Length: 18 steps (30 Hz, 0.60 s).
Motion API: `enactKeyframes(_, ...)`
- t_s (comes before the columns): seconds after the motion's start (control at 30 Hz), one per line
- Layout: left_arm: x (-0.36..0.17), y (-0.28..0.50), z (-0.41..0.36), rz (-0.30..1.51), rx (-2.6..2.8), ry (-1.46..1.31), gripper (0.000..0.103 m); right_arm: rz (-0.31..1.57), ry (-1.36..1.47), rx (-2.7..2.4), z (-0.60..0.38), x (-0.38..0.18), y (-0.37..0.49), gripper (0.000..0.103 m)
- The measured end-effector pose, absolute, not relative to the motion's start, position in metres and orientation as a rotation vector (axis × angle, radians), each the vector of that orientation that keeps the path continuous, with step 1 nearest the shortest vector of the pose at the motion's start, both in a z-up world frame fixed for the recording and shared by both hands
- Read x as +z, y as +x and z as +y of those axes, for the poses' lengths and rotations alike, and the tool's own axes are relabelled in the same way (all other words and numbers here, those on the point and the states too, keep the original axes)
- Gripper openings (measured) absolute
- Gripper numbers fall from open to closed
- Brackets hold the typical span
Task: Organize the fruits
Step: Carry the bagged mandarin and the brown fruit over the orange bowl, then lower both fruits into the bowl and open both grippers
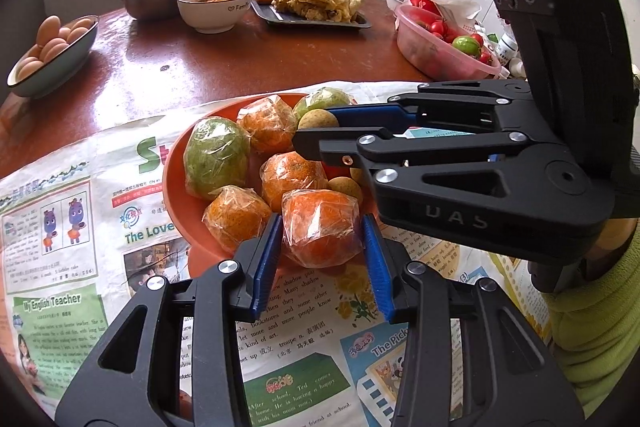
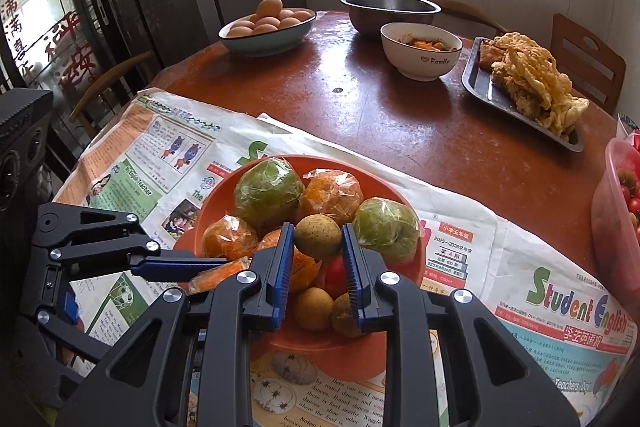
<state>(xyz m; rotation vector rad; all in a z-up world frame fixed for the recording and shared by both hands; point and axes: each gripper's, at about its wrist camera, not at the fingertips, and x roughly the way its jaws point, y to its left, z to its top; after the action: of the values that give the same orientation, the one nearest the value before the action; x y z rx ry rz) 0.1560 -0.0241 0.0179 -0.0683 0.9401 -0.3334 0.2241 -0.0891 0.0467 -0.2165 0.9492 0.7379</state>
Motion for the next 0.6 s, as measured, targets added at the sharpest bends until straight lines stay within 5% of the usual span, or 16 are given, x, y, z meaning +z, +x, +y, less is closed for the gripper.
enactKeyframes(0.6, 0.0179, 0.1550, -0.0242, 0.940, -0.334, -0.069, 0.033, 0.945, -0.202, 0.729, -0.0938, 0.0507, 0.2228, 0.028)
